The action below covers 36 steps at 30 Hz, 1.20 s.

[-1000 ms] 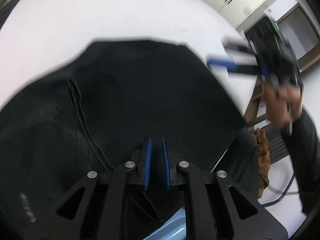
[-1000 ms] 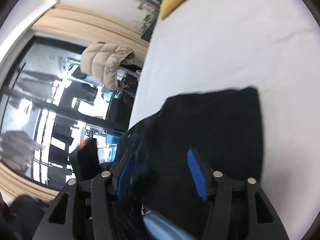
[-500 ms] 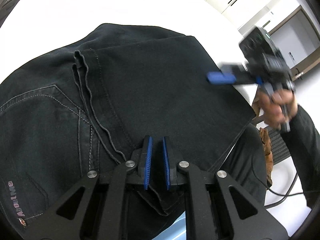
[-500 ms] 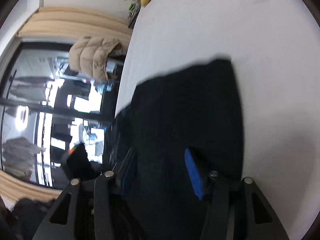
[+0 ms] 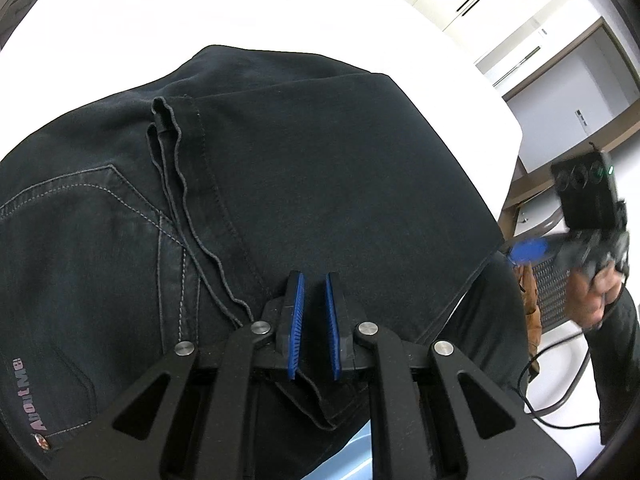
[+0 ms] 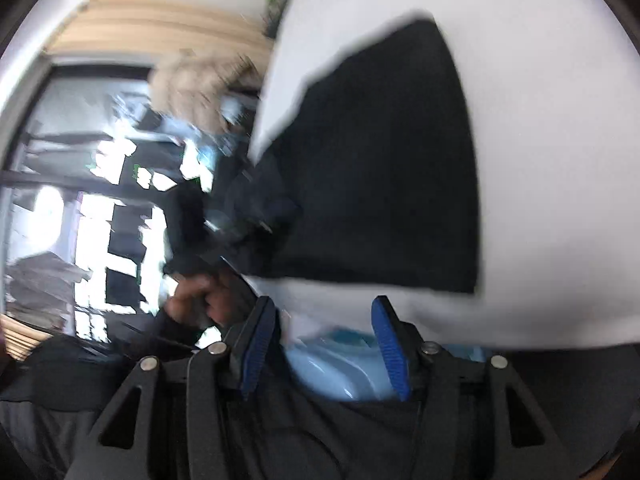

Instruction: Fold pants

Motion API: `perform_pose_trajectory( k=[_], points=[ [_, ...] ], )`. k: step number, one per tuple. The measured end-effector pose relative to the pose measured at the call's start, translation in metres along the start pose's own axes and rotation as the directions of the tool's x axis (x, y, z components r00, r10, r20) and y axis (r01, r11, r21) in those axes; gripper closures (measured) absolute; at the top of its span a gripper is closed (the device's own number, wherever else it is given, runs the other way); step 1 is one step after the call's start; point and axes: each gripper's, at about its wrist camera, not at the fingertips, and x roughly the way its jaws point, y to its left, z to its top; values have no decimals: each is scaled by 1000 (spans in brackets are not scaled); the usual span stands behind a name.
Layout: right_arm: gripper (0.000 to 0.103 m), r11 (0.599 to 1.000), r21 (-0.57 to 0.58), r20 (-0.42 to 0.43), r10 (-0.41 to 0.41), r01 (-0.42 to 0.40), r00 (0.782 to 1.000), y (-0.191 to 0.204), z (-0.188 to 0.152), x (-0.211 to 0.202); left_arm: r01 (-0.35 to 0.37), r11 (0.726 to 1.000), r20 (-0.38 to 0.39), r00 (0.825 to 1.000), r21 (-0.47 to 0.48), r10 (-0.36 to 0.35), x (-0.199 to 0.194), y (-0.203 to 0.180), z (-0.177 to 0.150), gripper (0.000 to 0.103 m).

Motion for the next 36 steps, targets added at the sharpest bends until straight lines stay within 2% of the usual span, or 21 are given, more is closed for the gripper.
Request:
perform_pose_trajectory(
  k=[3, 6, 11, 13, 14, 15, 16, 19, 23, 25, 29, 31, 33, 36],
  points=[
    [48, 996, -39, 81, 78, -75, 994, 19, 27, -11, -3, 1000, -2, 1000, 4, 3, -2, 1, 1, 92],
    [48, 993, -66, 91, 99, -93, 991, 32, 61, 7, 0, 1000, -1, 1000, -2, 0, -5, 3, 1, 92],
    [48, 991, -33, -18, 131, -132, 991, 33, 102, 93, 7, 1000, 3, 1000, -4, -7, -9, 8, 0, 92],
    [48, 995, -2, -87, 98, -98, 991, 25, 110, 128, 11, 1000, 5, 1000, -8, -11, -10, 11, -1, 92],
    [49, 998, 25, -131, 59, -56, 990, 18, 114, 147, 11, 1000, 5, 1000, -10, -11, -11, 12, -2, 92],
    [58, 999, 43, -153, 38, -32, 988, 14, 118, 156, 11, 1000, 5, 1000, -12, -11, -11, 14, -2, 92],
    [62, 998, 58, -158, 40, -31, 987, 10, 122, 161, 18, 1000, 9, 1000, -15, -18, -12, 15, -3, 92],
    [64, 992, 115, -90, 72, -61, 993, -1, 137, 149, 26, 999, 18, 1000, -19, -26, -12, 17, -4, 92],
    [66, 976, 203, 59, 66, -76, 996, -26, 158, 121, 21, 1000, 35, 999, -18, -20, -15, 17, -8, 92],
    [66, 971, 222, 129, 57, -85, 990, -34, 161, 108, 24, 999, 56, 998, -28, -22, -20, 18, -14, 92],
    [64, 957, 277, 285, 0, -82, 959, -41, 155, 79, 36, 997, 122, 992, -63, -28, -40, 25, -32, 92],
    [56, 962, 267, 305, -24, -62, 952, -34, 150, 73, 29, 995, 163, 986, -95, -13, -56, 33, -46, 92],
    [43, 977, 193, 281, 37, -95, 959, -9, 138, 81, 39, 990, 203, 979, -137, -10, -73, 44, -62, 92],
    [39, 979, 97, 184, 161, -181, 970, 30, 107, 116, 51, 973, 300, 954, -224, 19, -114, 69, -95, 92]
  ],
)
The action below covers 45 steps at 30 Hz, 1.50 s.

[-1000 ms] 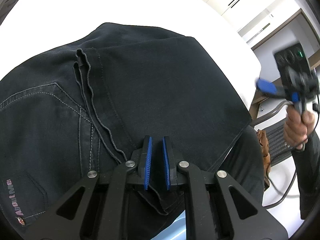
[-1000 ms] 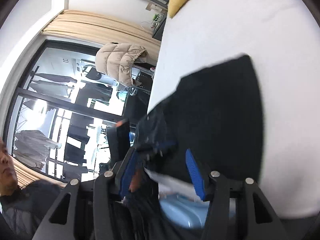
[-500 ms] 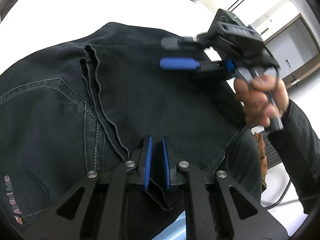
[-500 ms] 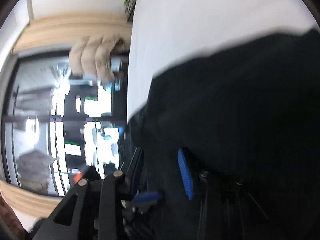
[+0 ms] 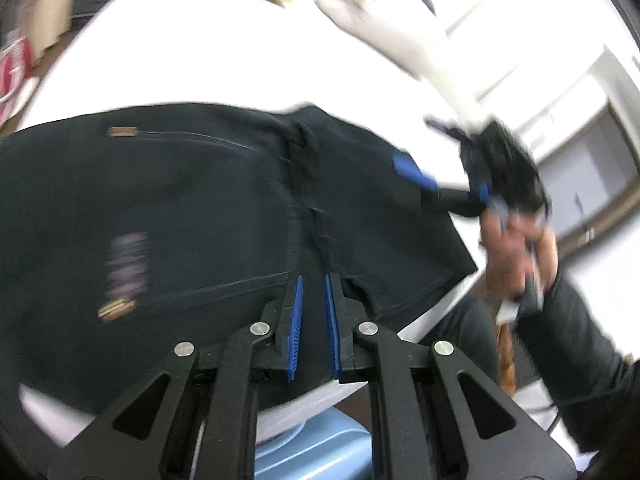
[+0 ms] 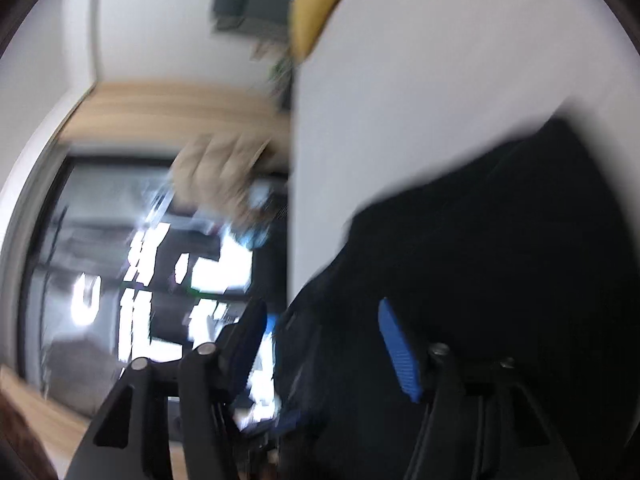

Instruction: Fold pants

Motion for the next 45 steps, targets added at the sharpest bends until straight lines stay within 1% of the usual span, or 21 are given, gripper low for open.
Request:
perform_pose_trajectory(
  k=[2, 5, 7, 9, 10, 11, 13, 14, 15, 16, 18, 20, 22, 27, 32, 35, 37, 38, 40, 42, 45],
  points=[
    [39, 999, -18, -82, 43, -44, 996, 9, -28, 26, -9, 998, 57, 998, -57, 12, -30, 20, -9, 92],
    [39, 999, 11, -150, 36, -35, 988, 3, -52, 55, -17, 981, 115, 993, -193, 40, -64, 57, -26, 92],
    [40, 1000, 20, -144, 22, -19, 989, -2, -55, 57, 4, 958, 151, 988, -286, 41, -83, 81, -39, 92],
    [40, 997, 63, -122, 46, -38, 991, -7, -50, 52, 16, 935, 180, 982, -356, 52, -97, 101, -51, 91],
    [40, 997, 69, -103, 24, -17, 994, -8, -44, 48, 23, 919, 191, 980, -394, 57, -103, 111, -59, 89],
    [40, 998, 65, -82, -6, 11, 997, -9, -39, 42, 29, 902, 200, 978, -431, 64, -107, 121, -65, 82],
    [41, 996, 84, -34, -41, 44, 999, -14, -30, 32, 51, 858, 230, 970, -512, 80, -113, 142, -76, 55],
    [41, 990, 120, 15, -70, 67, 997, -21, -22, 20, 69, 825, 257, 962, -561, 94, -118, 152, -81, 32],
    [41, 987, 143, 54, -86, 78, 995, -22, -18, 14, 82, 803, 281, 954, -590, 109, -122, 159, -85, 27],
    [40, 983, 162, 91, -105, 90, 990, -23, -14, 8, 100, 783, 305, 945, -614, 118, -126, 167, -88, 27],
    [34, 980, 174, 157, -124, 96, 980, -19, -12, -3, 131, 766, 314, 944, -630, 97, -127, 175, -91, 27],
    [34, 987, 149, 166, -89, 64, 982, -9, -15, -6, 166, 742, 316, 946, -650, 65, -122, 181, -97, 27],
    [34, 991, 126, 159, -67, 47, 985, -1, -19, -1, 212, 698, 311, 950, -684, 16, -112, 190, -101, 27],
    [34, 993, 116, 131, -18, 2, 991, 11, -32, 19, 256, 674, 359, 933, -693, 15, -105, 197, -109, 27],
    [34, 993, 115, 120, 6, -20, 993, 10, -38, 21, 333, 613, 405, 914, -716, -24, -88, 217, -103, 27],
    [34, 996, 88, 104, 25, -34, 994, 16, -37, 21, 346, 599, 410, 911, -722, -33, -83, 218, -97, 29],
    [34, 996, 77, 94, 27, -35, 995, 20, -36, 25, 359, 586, 416, 908, -726, -41, -80, 221, -92, 36],
    [34, 997, 71, 86, 28, -34, 996, 22, -36, 26, 360, 584, 414, 909, -727, -46, -81, 220, -91, 45],
    [34, 998, 61, 76, 23, -28, 997, 24, -36, 27, 355, 588, 403, 914, -727, -53, -78, 220, -86, 56],
    [34, 999, 47, 53, -14, 11, 998, 25, -34, 31, 352, 594, 390, 918, -724, -69, -72, 210, -79, 72],
    [34, 994, 19, 1, -104, 104, 995, 27, -31, 36, 349, 603, 386, 920, -718, -73, -71, 204, -74, 74]
  ],
)
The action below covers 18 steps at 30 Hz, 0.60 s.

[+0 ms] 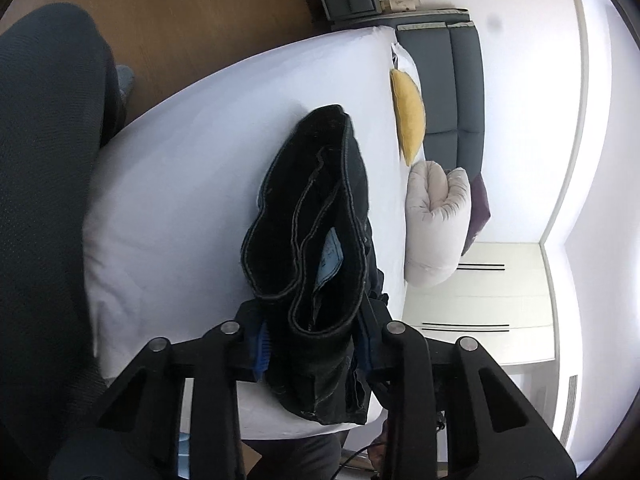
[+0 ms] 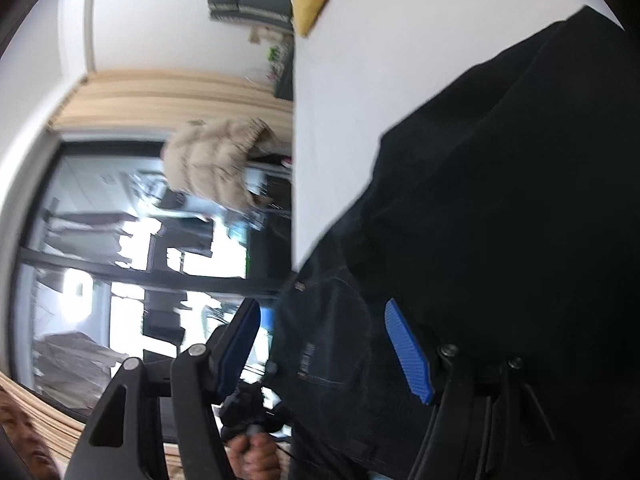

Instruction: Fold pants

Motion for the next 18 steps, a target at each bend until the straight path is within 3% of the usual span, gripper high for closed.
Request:
perform_pose_trajectory(
  k=[7, 10, 11, 15, 18],
  points=[
    [39, 985, -78, -99, -163, 155, 982, 5, 6, 17, -22, 987, 3, 1000, 161, 22, 5, -40, 1, 85],
    [48, 952, -118, -127, -296, 282, 947, -2, 3, 30, -42, 958, 1, 999, 285, 43, 12, -78, -4, 86],
    [48, 948, -133, -122, -306, 290, 944, -1, 2, 31, -40, 949, -1, 999, 313, 43, 14, -89, -6, 86],
    [45, 951, -144, -125, -292, 273, 948, 1, 3, 26, -35, 872, -19, 999, 489, 51, 33, -144, -27, 86],
    [45, 978, -79, -113, -202, 194, 973, 2, 10, 6, -21, 777, -59, 995, 629, 75, 61, -187, -59, 86]
  ],
)
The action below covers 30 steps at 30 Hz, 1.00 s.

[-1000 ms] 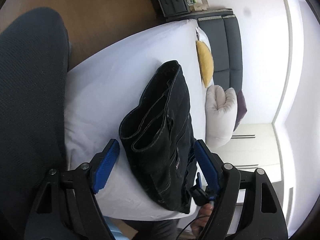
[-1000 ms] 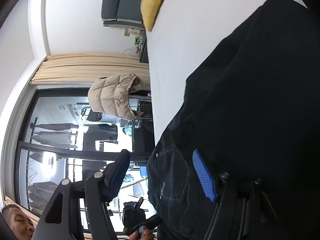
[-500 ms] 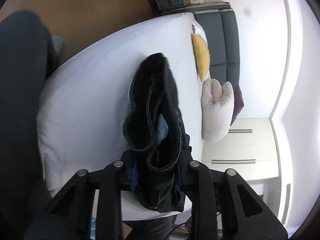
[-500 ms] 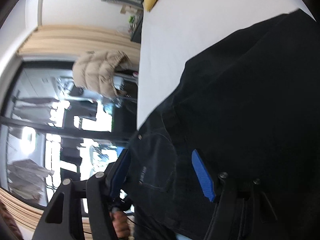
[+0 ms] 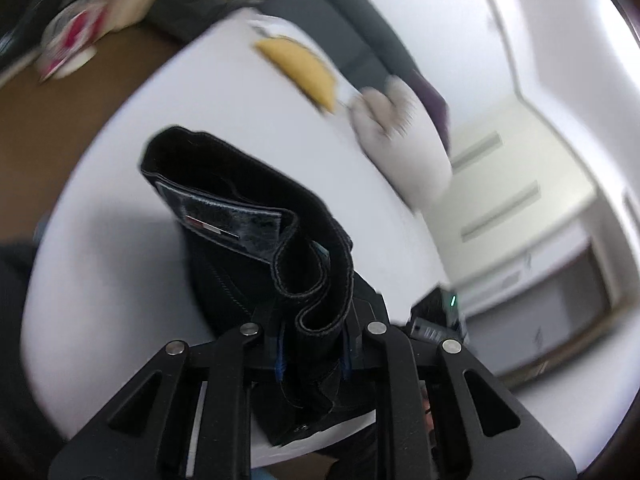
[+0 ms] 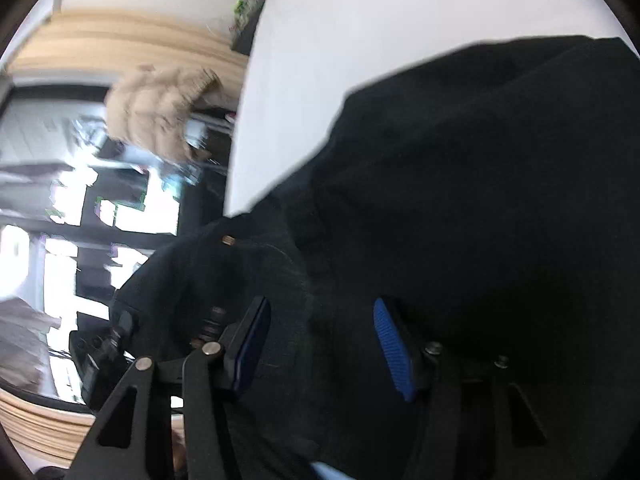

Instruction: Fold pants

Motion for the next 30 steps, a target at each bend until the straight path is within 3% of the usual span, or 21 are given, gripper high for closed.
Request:
perform_pose_trajectory(
  k=[4, 6, 9, 11, 15, 19, 20, 23, 25, 27, 30],
  points=[
    [41, 993, -11, 25, 114, -114, 993, 5, 9, -38, 8, 983, -106, 994, 186, 12, 57, -65, -18, 86],
    [28, 986, -26, 30, 165, -164, 986, 9, 15, -58, 21, 968, -173, 985, 249, 23, 86, -87, -32, 86],
    [17, 980, -67, 42, 189, -186, 981, 15, 19, -82, 36, 942, -253, 966, 333, 52, 123, -114, -57, 86],
    [17, 978, -84, 33, 194, -191, 980, 16, 22, -89, 46, 919, -290, 954, 391, 75, 142, -130, -73, 86],
    [17, 991, -112, -12, 76, -77, 997, 14, 20, -87, 59, 880, -326, 939, 472, 112, 157, -148, -104, 86],
    [17, 989, -145, -36, -14, 8, 999, 14, 14, -82, 62, 839, -343, 927, 541, 153, 177, -166, -123, 86],
    [19, 987, -155, -36, -55, 49, 998, 14, 14, -81, 63, 827, -345, 924, 558, 163, 182, -169, -125, 86],
    [37, 974, -170, -14, -151, 146, 988, 10, 14, -84, 65, 794, -346, 919, 605, 188, 192, -183, -140, 86],
    [51, 972, -163, -4, -173, 170, 985, 4, 16, -86, 59, 772, -332, 921, 633, 203, 209, -202, -142, 86],
    [72, 968, -164, 12, -191, 190, 982, -4, 16, -93, 64, 770, -335, 921, 635, 199, 210, -203, -142, 86],
    [83, 967, -159, 36, -197, 201, 980, -13, 16, -105, 82, 760, -343, 919, 645, 192, 220, -213, -150, 86]
  ],
)
